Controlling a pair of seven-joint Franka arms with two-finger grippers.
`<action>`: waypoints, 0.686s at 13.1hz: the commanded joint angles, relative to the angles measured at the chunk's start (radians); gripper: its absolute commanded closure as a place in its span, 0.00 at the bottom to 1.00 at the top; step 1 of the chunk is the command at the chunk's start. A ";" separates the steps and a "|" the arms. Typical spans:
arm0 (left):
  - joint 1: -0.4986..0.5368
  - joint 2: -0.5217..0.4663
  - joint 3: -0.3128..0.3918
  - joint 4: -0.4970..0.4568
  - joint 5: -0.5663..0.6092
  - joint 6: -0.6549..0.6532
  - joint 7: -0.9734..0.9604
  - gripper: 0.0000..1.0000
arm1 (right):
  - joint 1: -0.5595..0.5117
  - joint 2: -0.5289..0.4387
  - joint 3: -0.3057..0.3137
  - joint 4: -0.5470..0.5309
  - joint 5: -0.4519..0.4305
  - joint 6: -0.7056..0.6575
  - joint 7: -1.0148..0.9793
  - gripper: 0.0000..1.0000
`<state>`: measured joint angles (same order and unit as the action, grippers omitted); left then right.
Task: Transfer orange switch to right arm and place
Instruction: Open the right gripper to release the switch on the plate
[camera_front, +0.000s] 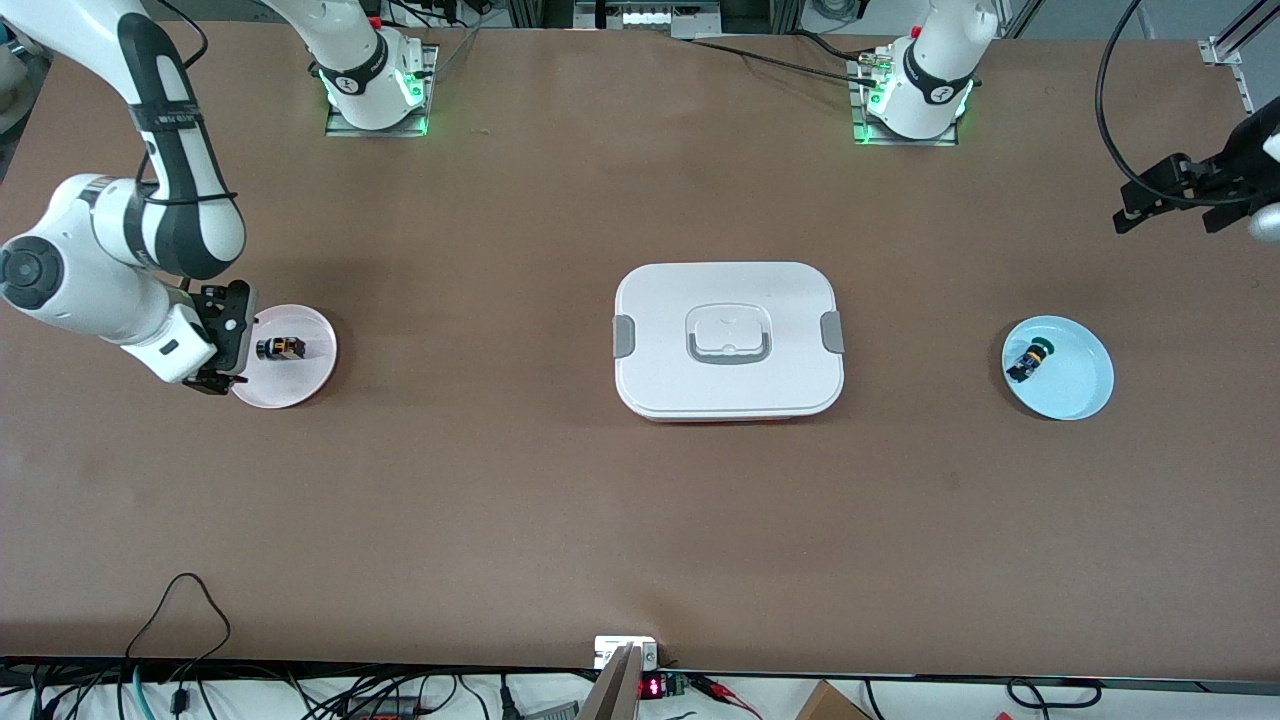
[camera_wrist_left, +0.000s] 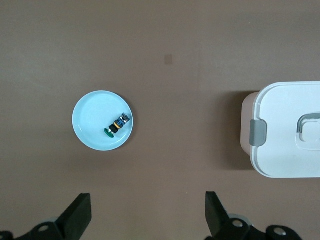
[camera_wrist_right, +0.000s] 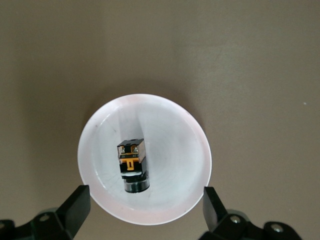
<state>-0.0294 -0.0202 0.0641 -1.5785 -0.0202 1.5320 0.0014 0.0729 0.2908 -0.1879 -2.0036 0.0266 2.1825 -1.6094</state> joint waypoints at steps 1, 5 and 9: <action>-0.009 0.088 -0.006 0.098 0.028 -0.018 -0.015 0.00 | 0.002 -0.025 0.002 0.058 0.013 -0.123 0.139 0.00; -0.009 0.120 -0.004 0.101 0.016 -0.016 -0.014 0.00 | 0.021 -0.041 0.002 0.156 0.012 -0.311 0.466 0.00; -0.050 0.146 -0.004 0.141 0.028 -0.016 -0.024 0.00 | 0.050 -0.053 0.002 0.206 0.012 -0.372 0.803 0.00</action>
<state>-0.0508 0.0896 0.0588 -1.4946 -0.0202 1.5322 0.0003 0.1059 0.2484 -0.1861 -1.8147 0.0290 1.8390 -0.9496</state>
